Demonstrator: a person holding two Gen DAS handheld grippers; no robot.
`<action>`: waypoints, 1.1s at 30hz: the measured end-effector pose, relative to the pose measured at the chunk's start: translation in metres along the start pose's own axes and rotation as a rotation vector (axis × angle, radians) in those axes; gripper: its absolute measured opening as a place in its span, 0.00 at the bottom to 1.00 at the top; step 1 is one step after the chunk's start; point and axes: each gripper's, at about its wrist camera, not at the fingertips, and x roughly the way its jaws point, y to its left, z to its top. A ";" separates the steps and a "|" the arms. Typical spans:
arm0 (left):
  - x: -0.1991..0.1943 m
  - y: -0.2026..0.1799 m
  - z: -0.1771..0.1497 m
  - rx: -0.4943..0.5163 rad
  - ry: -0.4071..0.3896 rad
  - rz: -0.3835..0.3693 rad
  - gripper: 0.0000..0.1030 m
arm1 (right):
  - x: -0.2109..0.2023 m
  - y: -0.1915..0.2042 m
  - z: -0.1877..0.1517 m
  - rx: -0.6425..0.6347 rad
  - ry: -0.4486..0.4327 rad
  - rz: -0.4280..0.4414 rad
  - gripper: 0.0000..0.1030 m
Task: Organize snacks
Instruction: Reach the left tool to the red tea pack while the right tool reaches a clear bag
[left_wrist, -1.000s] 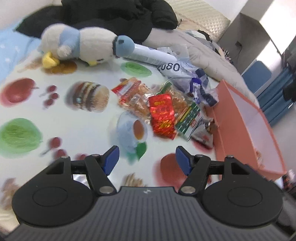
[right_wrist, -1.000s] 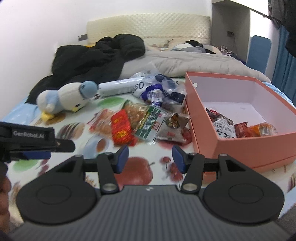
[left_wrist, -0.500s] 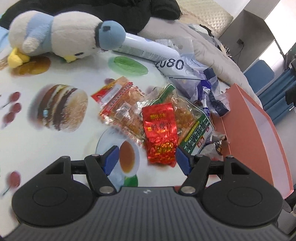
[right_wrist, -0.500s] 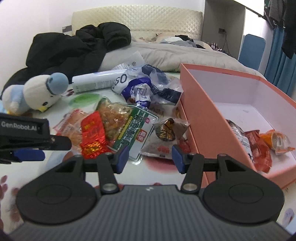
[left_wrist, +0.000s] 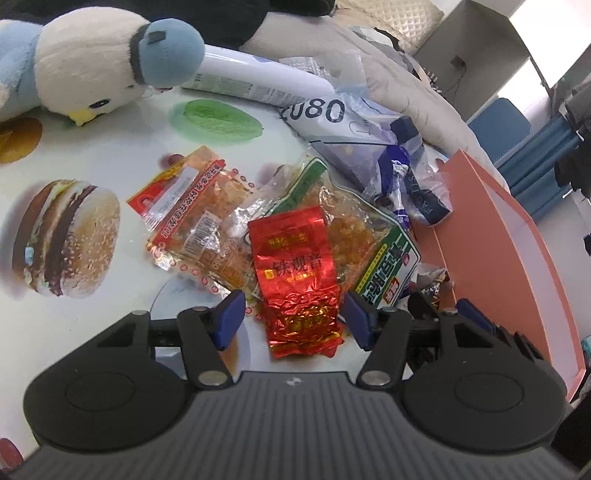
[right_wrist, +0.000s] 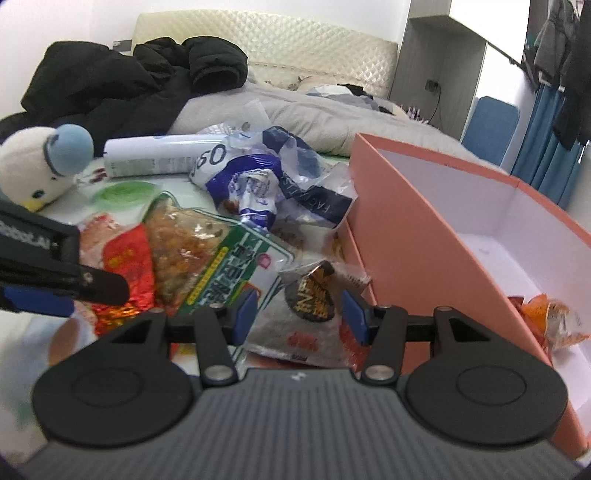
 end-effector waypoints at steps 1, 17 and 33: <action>0.001 0.000 0.000 -0.002 0.006 -0.001 0.60 | 0.002 0.001 0.000 -0.003 -0.002 -0.006 0.52; 0.006 -0.009 0.002 0.003 0.031 -0.003 0.59 | 0.014 -0.002 -0.007 -0.013 0.039 0.039 0.37; 0.017 -0.033 -0.015 0.083 0.010 0.139 0.64 | -0.015 -0.013 -0.017 0.012 0.053 0.114 0.34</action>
